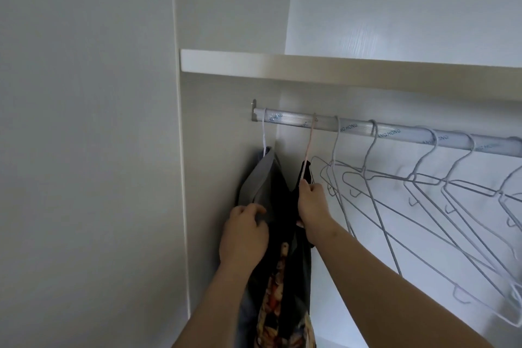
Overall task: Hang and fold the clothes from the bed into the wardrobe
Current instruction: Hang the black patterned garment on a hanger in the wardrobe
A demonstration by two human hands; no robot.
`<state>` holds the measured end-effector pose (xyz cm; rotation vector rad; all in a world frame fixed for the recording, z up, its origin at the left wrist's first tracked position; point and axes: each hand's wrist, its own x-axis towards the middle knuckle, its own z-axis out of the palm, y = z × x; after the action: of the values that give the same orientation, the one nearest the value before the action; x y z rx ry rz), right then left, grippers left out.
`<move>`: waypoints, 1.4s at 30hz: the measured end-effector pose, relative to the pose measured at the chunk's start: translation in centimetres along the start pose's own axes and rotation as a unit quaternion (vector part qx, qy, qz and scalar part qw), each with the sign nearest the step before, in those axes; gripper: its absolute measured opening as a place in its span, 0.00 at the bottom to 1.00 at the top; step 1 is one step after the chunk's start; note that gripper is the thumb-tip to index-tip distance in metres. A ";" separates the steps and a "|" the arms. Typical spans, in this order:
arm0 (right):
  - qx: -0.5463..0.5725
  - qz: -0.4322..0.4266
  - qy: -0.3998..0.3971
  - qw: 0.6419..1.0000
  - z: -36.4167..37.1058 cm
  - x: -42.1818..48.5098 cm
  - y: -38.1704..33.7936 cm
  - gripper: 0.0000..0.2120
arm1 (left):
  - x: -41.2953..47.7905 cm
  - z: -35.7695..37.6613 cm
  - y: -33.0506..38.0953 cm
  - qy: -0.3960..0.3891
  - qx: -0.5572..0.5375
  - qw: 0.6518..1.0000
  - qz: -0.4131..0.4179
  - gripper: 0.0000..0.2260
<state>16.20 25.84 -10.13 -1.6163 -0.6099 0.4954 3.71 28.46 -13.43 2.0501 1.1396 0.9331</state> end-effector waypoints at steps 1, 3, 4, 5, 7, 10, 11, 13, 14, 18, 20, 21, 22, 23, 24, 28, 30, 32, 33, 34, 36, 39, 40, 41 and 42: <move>0.010 0.010 -0.006 1.000 0.0 -0.5 0.5 0.10 | -0.3 -0.2 0.2 -0.003 -0.001 1.000 0.007 0.13; 0.022 0.026 -0.010 0.999 -0.4 -1.9 1.8 0.11 | -1.3 -0.5 0.5 -0.003 0.015 1.000 0.012 0.12; 0.026 0.030 -0.011 0.999 -0.6 -2.6 2.4 0.11 | -1.8 -0.7 0.7 0.004 0.030 1.000 0.008 0.11; 0.029 0.034 -0.013 0.999 -0.8 -3.4 2.8 0.12 | -2.5 -0.9 0.8 0.011 0.046 0.999 -0.002 0.11; 0.026 0.041 -0.013 0.999 -1.6 -5.3 3.4 0.13 | -4.3 -1.2 1.4 0.029 0.069 0.997 -0.012 0.10; 0.051 0.050 -0.024 0.997 -3.2 -8.8 3.7 0.12 | -7.3 -1.4 2.3 0.053 0.032 0.998 0.003 0.10; 0.060 0.053 -0.030 0.996 -4.0 -10.3 3.9 0.11 | -8.6 -1.2 2.6 0.058 0.021 0.998 0.012 0.10; 0.072 0.066 -0.028 0.995 -6.1 -13.6 4.8 0.10 | -11.5 -0.7 2.9 0.065 -0.016 0.997 0.027 0.10; 0.073 0.073 -0.021 0.994 -6.8 -14.8 5.2 0.10 | -12.5 -0.4 2.9 0.065 -0.029 0.997 0.033 0.10; 0.068 0.136 0.023 0.988 -10.7 -20.3 8.9 0.10 | -18.4 2.2 3.2 0.009 -0.030 0.999 0.035 0.09; 0.072 0.173 0.043 0.981 -12.8 -23.0 10.8 0.10 | -21.5 3.9 3.5 -0.040 -0.032 0.998 0.026 0.09; 0.075 0.185 0.048 0.979 -13.6 -24.2 11.7 0.10 | -22.9 4.7 3.4 -0.067 -0.034 0.997 0.019 0.09; 0.074 0.198 0.056 0.976 -14.5 -25.5 12.8 0.10 | -24.5 5.6 3.2 -0.098 -0.035 0.994 0.015 0.09; 0.066 0.215 0.065 0.972 -15.5 -27.2 14.3 0.10 | -26.4 6.5 2.9 -0.132 -0.035 0.991 0.010 0.08; 0.060 0.231 0.073 0.968 -16.4 -28.6 15.5 0.10 | -28.0 7.3 2.6 -0.163 -0.035 0.986 0.002 0.08; 0.057 0.288 0.122 0.948 -19.5 -34.0 20.1 0.11 | -33.5 9.9 0.9 -0.283 -0.023 0.958 -0.038 0.07; 0.068 0.318 0.157 0.932 -20.9 -36.1 22.1 0.11 | -35.5 11.2 0.2 -0.339 0.002 0.940 -0.043 0.06; 0.090 0.348 0.203 0.911 -22.0 -38.3 24.2 0.11 | -37.4 12.7 -0.2 -0.400 0.018 0.915 -0.043 0.05; 0.096 0.361 0.219 0.901 -22.3 -39.3 25.1 0.11 | -38.2 13.2 -0.5 -0.424 0.027 0.904 -0.048 0.06; 0.102 0.375 0.239 0.890 -22.5 -40.5 26.1 0.11 | -39.1 13.8 -0.8 -0.453 0.042 0.889 -0.049 0.07; 0.119 0.399 0.277 0.866 -22.5 -42.8 28.0 0.11 | -40.8 14.7 -1.6 -0.510 0.068 0.856 -0.046 0.08; 0.141 0.442 0.339 0.818 -21.5 -46.7 30.3 0.10 | -43.4 15.2 -3.4 -0.593 0.091 0.799 -0.042 0.06; 0.146 0.454 0.361 0.802 -21.0 -48.0 30.9 0.10 | -44.2 15.2 -3.9 -0.617 0.098 0.780 -0.036 0.06; 0.154 0.466 0.388 0.781 -20.4 -49.4 31.4 0.10 | -45.0 15.1 -4.4 -0.643 0.108 0.758 -0.023 0.06; 0.159 0.476 0.408 0.763 -19.9 -50.5 31.8 0.11 | -45.7 15.0 -4.8 -0.663 0.113 0.740 -0.012 0.05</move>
<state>-6.51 -24.38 -40.36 -1.5167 0.9773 0.5025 -3.80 -12.09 -38.66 2.0878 0.4146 -0.7611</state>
